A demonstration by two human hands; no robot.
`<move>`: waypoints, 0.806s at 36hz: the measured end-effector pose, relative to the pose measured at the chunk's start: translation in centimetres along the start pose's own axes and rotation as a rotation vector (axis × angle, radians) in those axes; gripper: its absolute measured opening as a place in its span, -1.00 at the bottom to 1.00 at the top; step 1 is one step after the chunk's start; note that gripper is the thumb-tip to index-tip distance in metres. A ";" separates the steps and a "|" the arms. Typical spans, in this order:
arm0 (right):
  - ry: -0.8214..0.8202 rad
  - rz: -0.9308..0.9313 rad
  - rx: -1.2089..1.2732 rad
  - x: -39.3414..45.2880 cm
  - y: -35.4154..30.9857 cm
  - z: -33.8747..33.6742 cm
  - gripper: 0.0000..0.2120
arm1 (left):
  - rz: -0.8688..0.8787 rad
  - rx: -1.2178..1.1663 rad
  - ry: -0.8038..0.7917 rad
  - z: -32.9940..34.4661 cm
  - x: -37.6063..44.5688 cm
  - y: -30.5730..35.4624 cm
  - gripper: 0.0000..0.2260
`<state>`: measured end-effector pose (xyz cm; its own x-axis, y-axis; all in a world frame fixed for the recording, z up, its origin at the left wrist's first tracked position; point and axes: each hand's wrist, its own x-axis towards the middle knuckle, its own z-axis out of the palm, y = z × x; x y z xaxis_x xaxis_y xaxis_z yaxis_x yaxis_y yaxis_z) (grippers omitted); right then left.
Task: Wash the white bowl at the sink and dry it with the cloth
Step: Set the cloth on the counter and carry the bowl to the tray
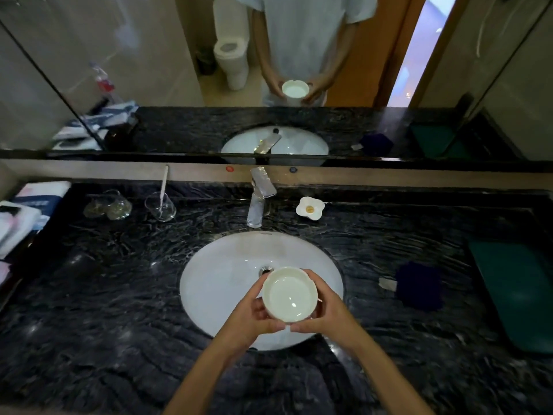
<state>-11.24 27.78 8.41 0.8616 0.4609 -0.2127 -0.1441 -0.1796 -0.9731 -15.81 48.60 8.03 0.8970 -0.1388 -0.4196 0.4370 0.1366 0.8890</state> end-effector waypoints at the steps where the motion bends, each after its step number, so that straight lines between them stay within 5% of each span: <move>1: 0.011 0.004 0.008 -0.2 0.0 0.0 -0.08 | 0.003 0.008 -0.017 0.0 0.1 0.0 -0.07; 15: 0.304 0.074 0.041 -5.1 -0.9 -0.9 -0.04 | 0.026 0.148 -0.311 2.6 2.2 2.0 -0.11; 29: 0.604 0.082 0.068 -13.3 -0.5 -6.8 -0.05 | 0.018 0.293 -0.540 12.6 4.2 3.8 -0.17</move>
<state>-19.34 15.81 12.37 0.9671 -0.1293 -0.2191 -0.2355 -0.1287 -0.9633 -11.21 36.18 11.91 0.7101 -0.6270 -0.3203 0.3170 -0.1216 0.9406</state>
